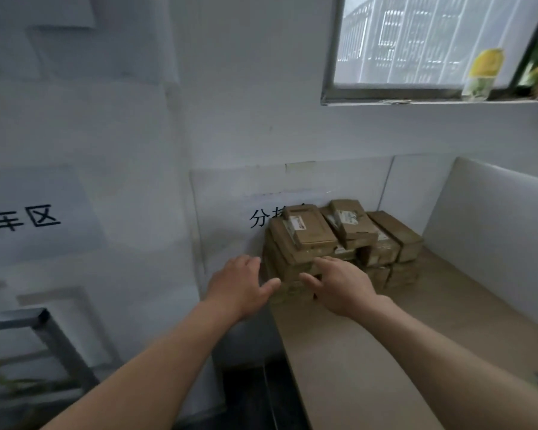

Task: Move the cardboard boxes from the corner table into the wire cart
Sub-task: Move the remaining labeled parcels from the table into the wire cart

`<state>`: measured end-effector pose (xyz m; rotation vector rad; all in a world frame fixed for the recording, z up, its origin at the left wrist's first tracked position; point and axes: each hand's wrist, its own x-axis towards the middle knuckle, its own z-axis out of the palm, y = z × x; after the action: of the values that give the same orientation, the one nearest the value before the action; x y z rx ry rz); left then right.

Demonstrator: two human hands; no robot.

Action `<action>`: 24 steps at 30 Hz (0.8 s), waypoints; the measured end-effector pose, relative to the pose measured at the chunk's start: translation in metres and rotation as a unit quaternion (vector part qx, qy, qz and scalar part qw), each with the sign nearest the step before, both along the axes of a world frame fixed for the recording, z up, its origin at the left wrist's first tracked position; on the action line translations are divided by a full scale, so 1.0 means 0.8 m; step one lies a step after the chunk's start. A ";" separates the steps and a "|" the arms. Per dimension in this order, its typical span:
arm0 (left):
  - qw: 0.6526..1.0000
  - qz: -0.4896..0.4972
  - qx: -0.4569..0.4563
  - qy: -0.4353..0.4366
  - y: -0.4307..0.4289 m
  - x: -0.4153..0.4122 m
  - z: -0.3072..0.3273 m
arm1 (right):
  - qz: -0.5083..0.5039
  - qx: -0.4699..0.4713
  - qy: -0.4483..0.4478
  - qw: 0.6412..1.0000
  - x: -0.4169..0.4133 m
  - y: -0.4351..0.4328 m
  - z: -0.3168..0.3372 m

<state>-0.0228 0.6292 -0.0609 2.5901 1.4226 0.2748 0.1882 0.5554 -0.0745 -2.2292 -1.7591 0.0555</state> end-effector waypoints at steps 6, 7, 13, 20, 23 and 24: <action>0.999 -0.030 -0.009 -0.012 0.045 0.045 -0.008 | -0.049 -0.007 0.004 0.999 0.041 0.020 -0.003; 0.999 -0.034 -0.013 -0.015 0.055 0.052 -0.010 | -0.057 -0.011 0.004 0.998 0.046 0.026 -0.004; 0.997 -0.053 -0.050 -0.038 0.122 0.088 -0.027 | -0.107 -0.022 0.015 0.994 0.071 0.077 -0.009; 0.991 -0.090 -0.082 -0.057 0.201 0.129 -0.033 | -0.161 -0.023 0.027 0.986 0.096 0.131 -0.016; 0.988 -0.108 -0.086 -0.067 0.220 0.146 -0.030 | -0.189 -0.033 0.038 0.981 0.104 0.142 -0.015; 0.988 -0.115 -0.083 -0.067 0.225 0.152 -0.029 | -0.198 -0.036 0.041 0.979 0.106 0.144 -0.013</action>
<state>0.0988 0.8091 -0.0844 2.5144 1.0440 0.2789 0.2733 0.6709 -0.0852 -2.5469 -1.2632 0.1234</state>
